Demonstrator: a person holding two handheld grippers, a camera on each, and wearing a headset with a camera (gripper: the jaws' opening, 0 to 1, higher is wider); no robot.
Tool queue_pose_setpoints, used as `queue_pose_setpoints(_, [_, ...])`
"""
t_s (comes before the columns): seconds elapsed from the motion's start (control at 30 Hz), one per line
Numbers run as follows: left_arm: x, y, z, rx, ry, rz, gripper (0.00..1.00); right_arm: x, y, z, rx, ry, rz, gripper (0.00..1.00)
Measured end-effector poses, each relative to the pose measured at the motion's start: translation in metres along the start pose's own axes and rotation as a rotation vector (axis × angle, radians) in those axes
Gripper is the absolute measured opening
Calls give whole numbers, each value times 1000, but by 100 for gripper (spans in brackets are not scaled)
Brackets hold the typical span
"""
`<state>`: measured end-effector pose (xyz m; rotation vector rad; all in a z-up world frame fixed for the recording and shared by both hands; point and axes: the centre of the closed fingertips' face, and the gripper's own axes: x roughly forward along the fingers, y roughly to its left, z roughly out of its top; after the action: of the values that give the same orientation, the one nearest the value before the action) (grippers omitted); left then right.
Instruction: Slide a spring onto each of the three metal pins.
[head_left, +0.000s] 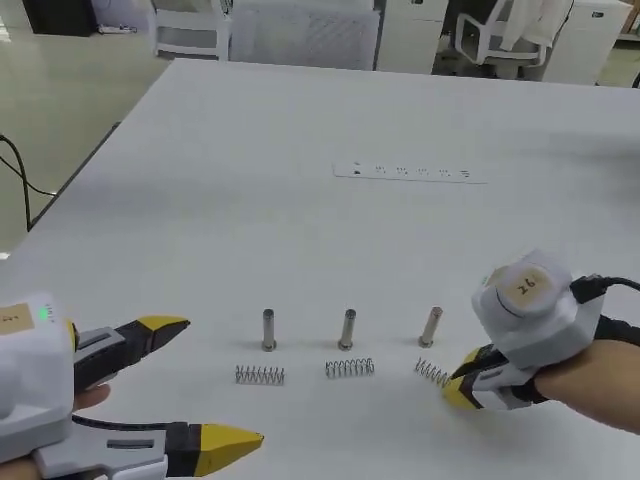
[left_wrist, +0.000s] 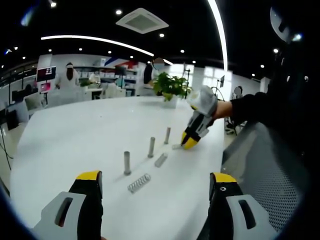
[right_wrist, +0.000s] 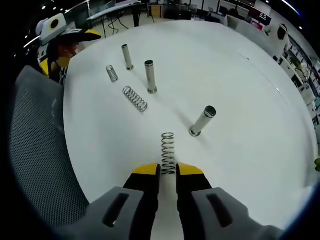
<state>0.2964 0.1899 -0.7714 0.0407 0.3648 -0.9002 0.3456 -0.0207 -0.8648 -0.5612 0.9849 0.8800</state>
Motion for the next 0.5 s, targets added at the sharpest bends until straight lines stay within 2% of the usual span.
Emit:
queue_pose_setpoints(0.3, [0,-2,0,4,0,-4,84,-1,0,0,5,2,-3,7])
queue_pose_setpoints(0.5, [0,-3,1,6,-1,-7,83,-11,3,9,-5,-21,-7,7])
